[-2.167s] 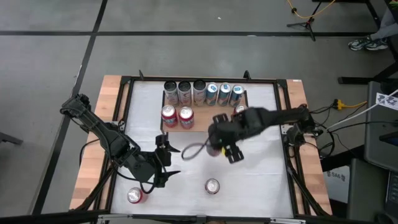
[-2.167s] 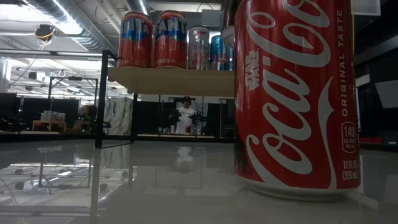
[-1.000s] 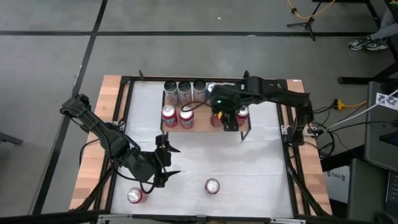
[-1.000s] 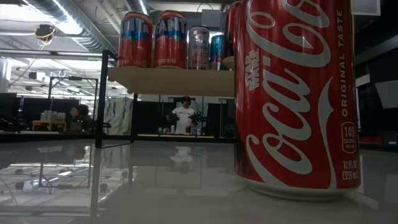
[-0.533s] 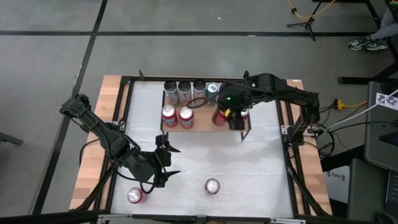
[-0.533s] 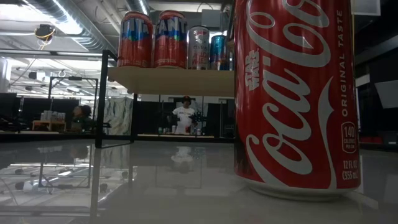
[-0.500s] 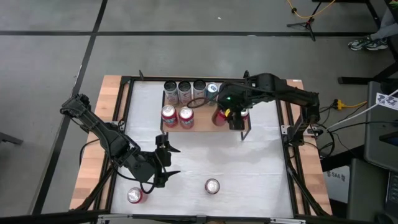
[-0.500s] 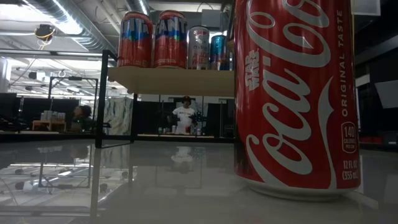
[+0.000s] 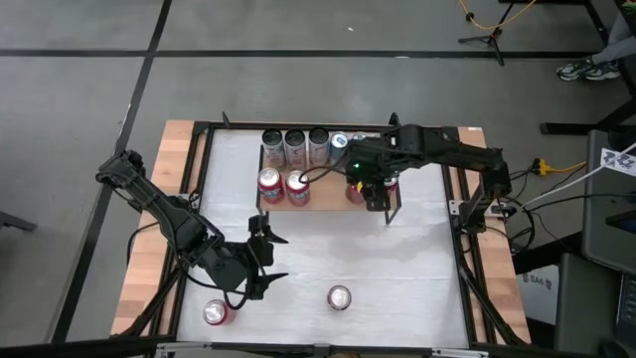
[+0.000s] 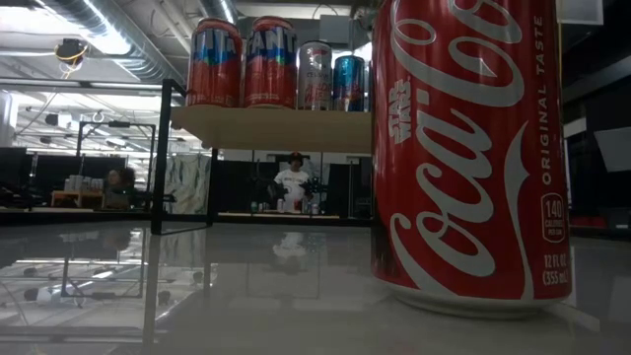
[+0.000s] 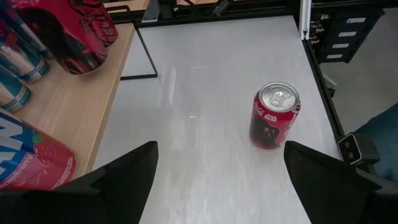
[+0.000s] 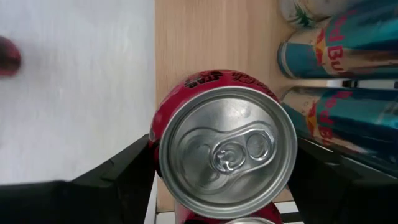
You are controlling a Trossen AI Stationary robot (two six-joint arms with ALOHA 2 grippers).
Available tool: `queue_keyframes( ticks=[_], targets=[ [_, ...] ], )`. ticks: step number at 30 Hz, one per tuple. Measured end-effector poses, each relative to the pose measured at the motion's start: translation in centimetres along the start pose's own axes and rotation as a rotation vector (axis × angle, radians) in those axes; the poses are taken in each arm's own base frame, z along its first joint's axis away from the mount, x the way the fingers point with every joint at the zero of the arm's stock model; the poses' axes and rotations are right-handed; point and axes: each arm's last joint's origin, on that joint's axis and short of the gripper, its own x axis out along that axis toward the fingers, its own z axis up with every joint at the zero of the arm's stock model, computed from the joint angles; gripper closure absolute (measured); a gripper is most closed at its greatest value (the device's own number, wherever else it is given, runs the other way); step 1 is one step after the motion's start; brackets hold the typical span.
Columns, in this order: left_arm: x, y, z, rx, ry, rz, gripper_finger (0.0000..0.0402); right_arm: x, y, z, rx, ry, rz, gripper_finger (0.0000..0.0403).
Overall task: Place canned beverage on shelf
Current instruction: Put the top red soda can on the shelf aligned with the blue soda can
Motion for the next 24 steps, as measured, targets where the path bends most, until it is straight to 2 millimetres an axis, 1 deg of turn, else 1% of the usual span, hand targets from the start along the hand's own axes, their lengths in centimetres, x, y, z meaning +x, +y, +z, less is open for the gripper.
queue_keyframes(
  ticks=[11,24],
  targets=[
    [0.0,0.0,0.0,0.0,0.0,0.0,0.0062,0.08,-0.1,-0.01,0.002,0.007,-0.037,0.0112],
    [0.0,0.0,0.0,0.0,0.0,0.0,0.0062,0.08,-0.06,0.03,0.002,0.001,-0.022,0.0112]
  ],
)
